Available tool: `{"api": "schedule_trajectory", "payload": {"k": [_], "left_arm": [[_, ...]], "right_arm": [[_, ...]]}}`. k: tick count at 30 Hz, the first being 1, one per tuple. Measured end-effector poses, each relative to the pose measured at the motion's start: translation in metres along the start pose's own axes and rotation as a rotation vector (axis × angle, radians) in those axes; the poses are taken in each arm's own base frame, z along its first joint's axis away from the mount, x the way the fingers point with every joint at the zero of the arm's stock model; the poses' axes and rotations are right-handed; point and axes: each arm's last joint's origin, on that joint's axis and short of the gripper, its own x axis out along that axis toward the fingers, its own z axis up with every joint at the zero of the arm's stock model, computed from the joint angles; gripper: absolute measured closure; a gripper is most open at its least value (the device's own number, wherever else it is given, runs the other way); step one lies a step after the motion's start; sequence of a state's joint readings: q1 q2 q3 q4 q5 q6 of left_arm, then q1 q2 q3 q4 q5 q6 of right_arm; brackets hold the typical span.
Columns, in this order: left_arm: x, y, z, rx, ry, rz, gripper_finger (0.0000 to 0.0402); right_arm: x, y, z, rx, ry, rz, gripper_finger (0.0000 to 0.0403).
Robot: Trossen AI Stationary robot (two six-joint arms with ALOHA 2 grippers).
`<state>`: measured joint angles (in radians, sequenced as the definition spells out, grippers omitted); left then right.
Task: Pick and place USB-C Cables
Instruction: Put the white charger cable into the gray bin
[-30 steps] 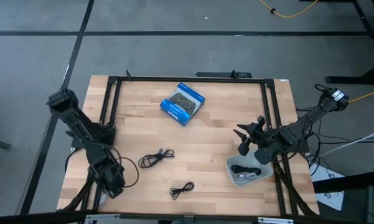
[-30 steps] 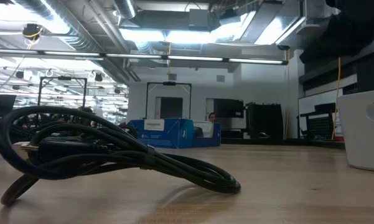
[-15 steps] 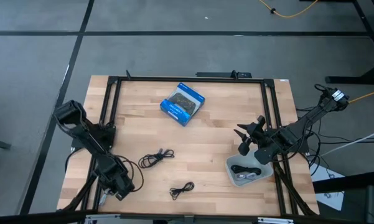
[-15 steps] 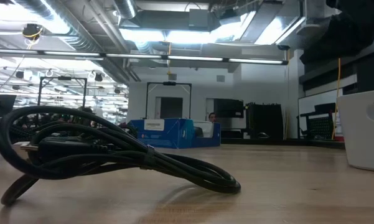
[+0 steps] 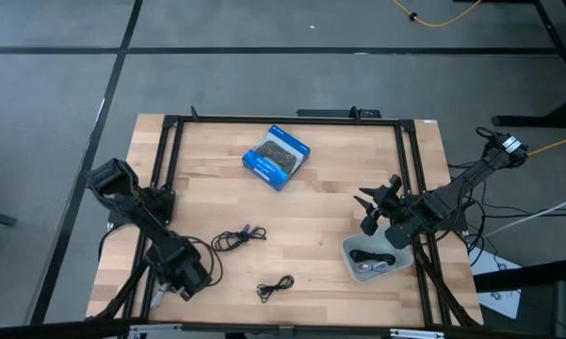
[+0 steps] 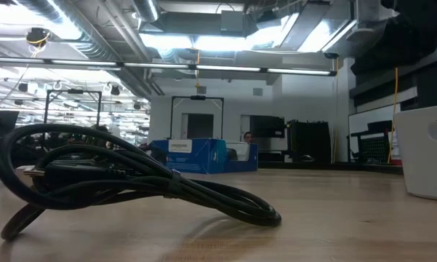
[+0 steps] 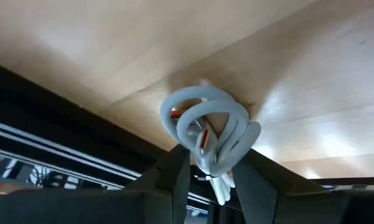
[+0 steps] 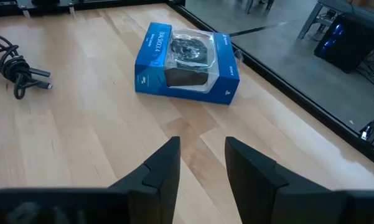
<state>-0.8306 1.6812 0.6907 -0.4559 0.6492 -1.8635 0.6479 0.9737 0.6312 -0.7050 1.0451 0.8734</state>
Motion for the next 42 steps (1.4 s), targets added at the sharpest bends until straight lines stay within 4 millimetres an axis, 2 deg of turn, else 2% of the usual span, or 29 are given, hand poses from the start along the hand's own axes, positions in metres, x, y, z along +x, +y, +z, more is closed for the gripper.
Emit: {"api": "schedule_trajectory", "payload": {"k": [7, 10, 14, 19, 22, 26, 29, 31, 35, 42], "left_arm": [[-0.006, -0.005, 0.008, 0.046, -0.039, -0.052, 0.0297], [-0.007, -0.008, 0.008, 0.111, -0.037, -0.084, 0.0325], [-0.008, -0.012, 0.008, 0.130, -0.063, -0.117, 0.0385], [-0.017, -0.019, 0.000, 0.216, -0.100, -0.130, 0.0389], [-0.039, -0.031, -0.011, 0.248, -0.232, -0.190, 0.0389], [-0.085, -0.043, -0.028, 0.271, -0.529, -0.306, 0.0390], [-0.123, -0.051, -0.035, 0.328, -0.784, -0.368, 0.0390], [-0.144, -0.057, -0.036, 0.370, -0.895, -0.382, 0.0390], [-0.177, -0.073, -0.028, 0.491, -1.096, -0.416, 0.0390], [-0.220, -0.105, 0.020, 0.745, -1.483, -0.386, 0.0390]], "right_arm": [[0.000, 0.000, 0.000, -0.006, 0.001, -0.001, 0.0273], [0.000, 0.000, 0.000, -0.020, 0.001, -0.001, 0.0273], [0.000, 0.000, 0.000, -0.020, 0.001, -0.001, 0.0273], [0.000, 0.000, 0.000, -0.018, 0.001, -0.001, 0.0273], [0.000, 0.000, 0.000, -0.004, 0.001, -0.001, 0.0273], [0.000, 0.000, 0.000, 0.009, 0.001, -0.001, 0.0273], [0.000, 0.000, 0.000, 0.010, 0.001, 0.000, 0.0273], [0.000, 0.000, 0.000, 0.008, 0.001, 0.000, 0.0273], [0.000, 0.000, 0.000, 0.004, 0.002, 0.000, 0.0273], [0.000, 0.000, 0.000, 0.012, 0.005, 0.005, 0.0273]]}}
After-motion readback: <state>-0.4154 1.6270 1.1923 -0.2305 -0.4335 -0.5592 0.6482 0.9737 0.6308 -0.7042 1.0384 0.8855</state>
